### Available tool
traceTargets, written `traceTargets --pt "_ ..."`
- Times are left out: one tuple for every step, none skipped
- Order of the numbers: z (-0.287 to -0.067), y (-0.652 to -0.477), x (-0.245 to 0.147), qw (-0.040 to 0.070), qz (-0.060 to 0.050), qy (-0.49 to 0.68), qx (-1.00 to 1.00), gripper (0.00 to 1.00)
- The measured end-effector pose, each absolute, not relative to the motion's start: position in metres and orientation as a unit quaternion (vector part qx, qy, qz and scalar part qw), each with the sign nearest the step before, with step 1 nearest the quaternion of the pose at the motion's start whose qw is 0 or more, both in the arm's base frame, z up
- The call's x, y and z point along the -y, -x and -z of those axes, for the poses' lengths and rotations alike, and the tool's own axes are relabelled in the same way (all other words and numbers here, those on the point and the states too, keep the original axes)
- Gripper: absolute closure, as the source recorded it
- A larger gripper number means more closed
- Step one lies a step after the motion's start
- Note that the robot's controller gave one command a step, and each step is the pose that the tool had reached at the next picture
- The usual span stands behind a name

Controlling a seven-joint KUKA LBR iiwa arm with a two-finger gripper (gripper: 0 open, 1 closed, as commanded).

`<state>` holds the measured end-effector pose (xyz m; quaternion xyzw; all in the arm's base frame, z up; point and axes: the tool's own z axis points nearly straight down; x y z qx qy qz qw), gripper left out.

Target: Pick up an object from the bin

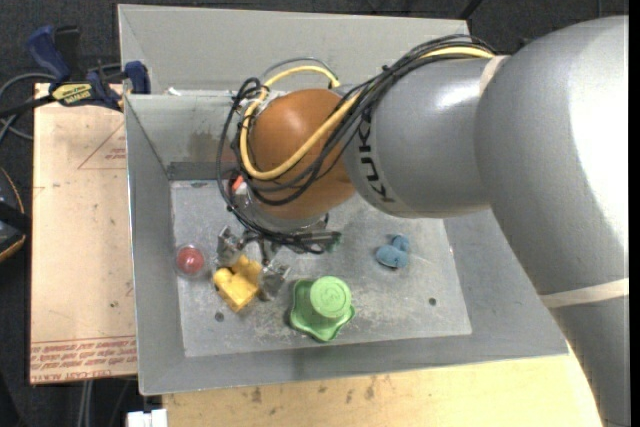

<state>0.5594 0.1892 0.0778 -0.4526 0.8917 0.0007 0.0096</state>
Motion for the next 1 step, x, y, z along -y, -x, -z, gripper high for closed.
traceTargets --pt "-0.1174 -0.5610 -0.1904 0.004 0.000 0.451 -0.893 1.00"
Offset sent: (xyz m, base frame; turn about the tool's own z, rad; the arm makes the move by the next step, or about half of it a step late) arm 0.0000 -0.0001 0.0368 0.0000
